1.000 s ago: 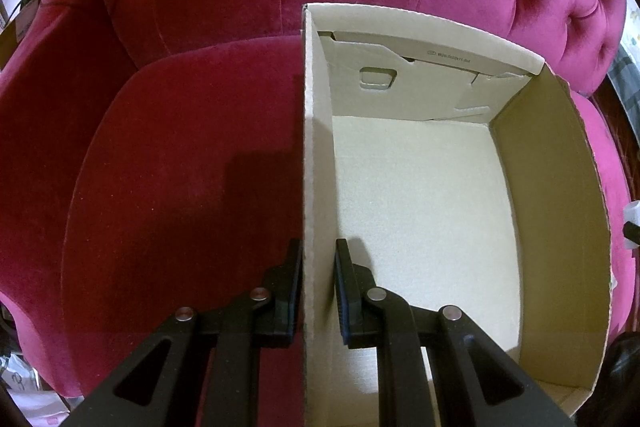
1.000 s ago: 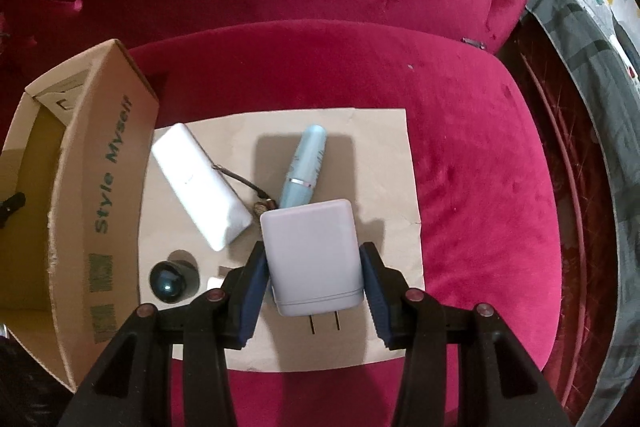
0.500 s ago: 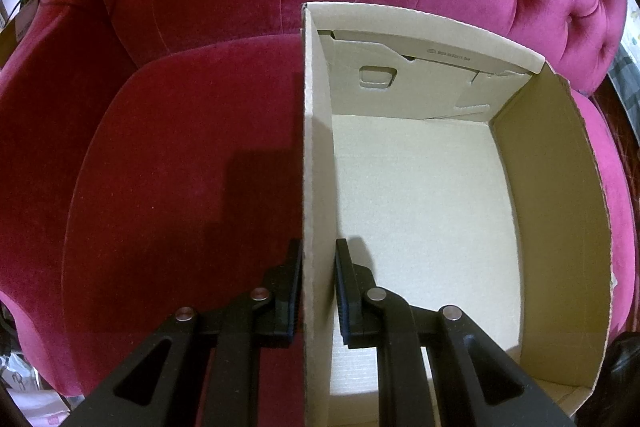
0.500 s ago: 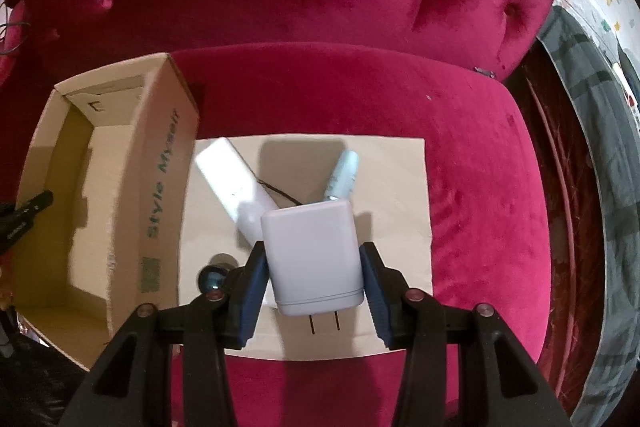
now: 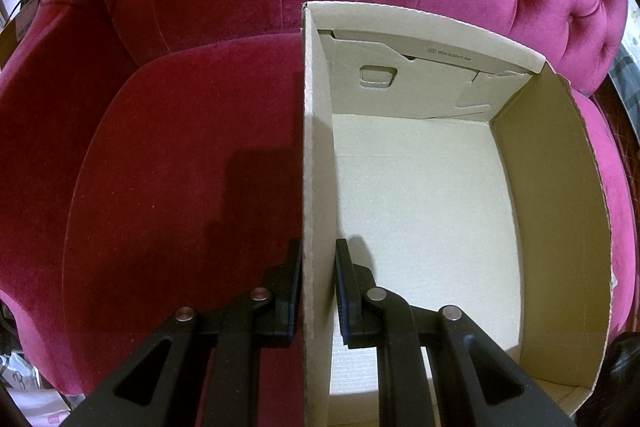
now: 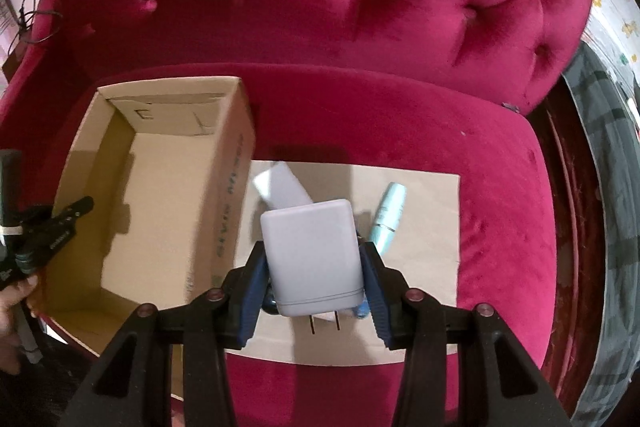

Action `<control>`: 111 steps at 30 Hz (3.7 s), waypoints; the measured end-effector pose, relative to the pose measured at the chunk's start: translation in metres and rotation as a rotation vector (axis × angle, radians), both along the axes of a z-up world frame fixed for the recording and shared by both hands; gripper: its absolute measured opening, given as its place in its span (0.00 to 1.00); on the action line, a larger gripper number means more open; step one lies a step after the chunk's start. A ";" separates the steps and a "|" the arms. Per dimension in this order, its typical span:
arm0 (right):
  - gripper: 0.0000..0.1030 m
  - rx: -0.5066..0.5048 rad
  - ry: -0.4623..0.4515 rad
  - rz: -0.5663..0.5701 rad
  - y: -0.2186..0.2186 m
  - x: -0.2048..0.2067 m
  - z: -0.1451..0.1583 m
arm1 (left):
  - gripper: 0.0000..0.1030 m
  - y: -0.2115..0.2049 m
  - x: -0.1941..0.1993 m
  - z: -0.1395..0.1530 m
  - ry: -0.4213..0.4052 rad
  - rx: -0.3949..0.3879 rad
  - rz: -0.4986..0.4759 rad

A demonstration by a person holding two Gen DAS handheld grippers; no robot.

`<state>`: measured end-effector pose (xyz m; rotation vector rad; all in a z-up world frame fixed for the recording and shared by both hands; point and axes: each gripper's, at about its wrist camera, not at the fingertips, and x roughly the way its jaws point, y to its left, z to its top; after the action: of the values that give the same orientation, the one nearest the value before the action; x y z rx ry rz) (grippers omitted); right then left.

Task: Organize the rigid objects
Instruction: 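Lift the white charger with the right gripper and carry it into the box, then lower the white charger into the box and open the right gripper, then withdraw the right gripper from the box toward the light-blue bottle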

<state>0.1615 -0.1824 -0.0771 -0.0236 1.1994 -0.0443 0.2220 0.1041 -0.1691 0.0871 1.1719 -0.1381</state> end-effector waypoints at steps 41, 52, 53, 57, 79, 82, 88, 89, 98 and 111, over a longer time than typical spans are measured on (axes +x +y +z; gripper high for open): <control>0.48 0.137 0.102 0.160 0.150 0.070 -0.075 | 0.15 0.003 0.004 0.000 0.003 0.000 -0.001; 0.48 0.162 0.168 0.142 0.165 0.097 -0.116 | 0.15 0.002 0.003 0.000 0.002 0.003 -0.003; 0.48 0.163 0.172 0.146 0.167 0.099 -0.119 | 0.15 0.002 0.003 0.000 0.002 0.004 -0.004; 0.48 0.151 0.191 0.159 0.171 0.104 -0.130 | 0.15 0.002 0.004 -0.001 0.002 0.005 -0.005; 0.49 0.129 0.135 0.175 0.158 0.096 -0.103 | 0.15 0.001 0.004 -0.003 0.000 0.010 0.001; 0.48 0.122 0.117 0.178 0.153 0.091 -0.094 | 0.15 0.001 0.004 -0.003 0.000 0.011 0.001; 0.48 0.110 0.087 0.166 0.146 0.090 -0.075 | 0.15 -0.001 0.003 -0.002 -0.002 0.016 0.000; 0.48 0.105 0.079 0.163 0.143 0.088 -0.071 | 0.15 -0.001 0.003 -0.002 -0.002 0.015 0.000; 0.48 0.084 0.056 0.122 0.115 0.078 -0.040 | 0.15 -0.001 0.004 -0.003 -0.003 0.024 -0.002; 0.67 0.054 0.029 0.027 0.054 0.065 -0.013 | 0.15 0.000 0.004 -0.003 -0.002 0.020 0.000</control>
<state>0.2268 -0.1286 -0.0896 0.0069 1.2290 0.0123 0.2260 0.1039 -0.1724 0.1050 1.1711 -0.1263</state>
